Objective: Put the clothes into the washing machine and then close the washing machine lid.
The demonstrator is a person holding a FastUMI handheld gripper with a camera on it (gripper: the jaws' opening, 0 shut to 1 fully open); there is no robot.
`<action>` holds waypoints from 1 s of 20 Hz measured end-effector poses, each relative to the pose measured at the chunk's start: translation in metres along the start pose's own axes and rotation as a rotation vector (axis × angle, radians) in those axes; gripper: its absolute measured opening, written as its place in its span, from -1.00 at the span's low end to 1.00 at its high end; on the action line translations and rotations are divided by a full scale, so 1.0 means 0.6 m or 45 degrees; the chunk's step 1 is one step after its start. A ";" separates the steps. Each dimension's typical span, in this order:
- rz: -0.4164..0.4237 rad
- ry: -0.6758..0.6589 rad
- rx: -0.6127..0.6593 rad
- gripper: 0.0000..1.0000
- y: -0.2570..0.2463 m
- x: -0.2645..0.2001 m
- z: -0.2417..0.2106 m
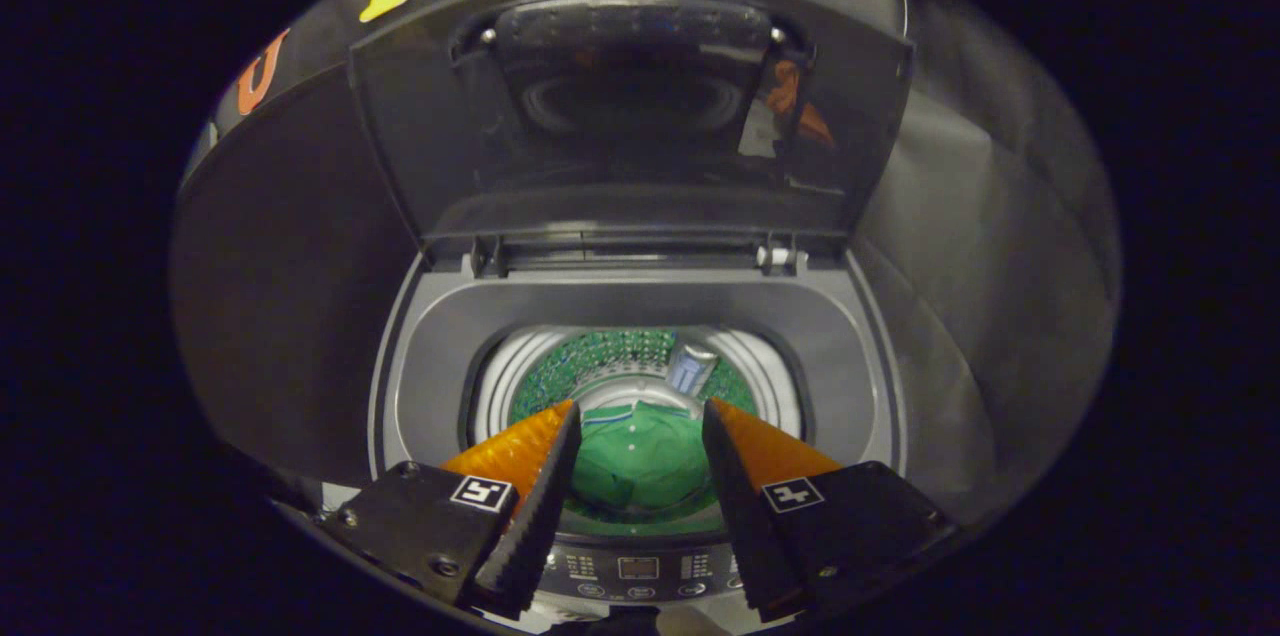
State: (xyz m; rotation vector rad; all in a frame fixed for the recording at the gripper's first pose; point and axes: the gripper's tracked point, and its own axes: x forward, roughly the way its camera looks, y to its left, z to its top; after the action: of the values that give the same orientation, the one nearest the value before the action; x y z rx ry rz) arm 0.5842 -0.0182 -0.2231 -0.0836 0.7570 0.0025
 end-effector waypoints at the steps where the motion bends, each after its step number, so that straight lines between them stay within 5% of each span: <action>1: -0.003 -0.038 -0.014 0.54 0.002 -0.013 0.014; 20: 0.014 -0.439 0.023 0.54 0.000 -0.140 0.253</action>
State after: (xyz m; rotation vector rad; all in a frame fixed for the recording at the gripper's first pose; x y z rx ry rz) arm 0.6272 -0.0041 -0.0555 -0.0596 0.4131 0.0201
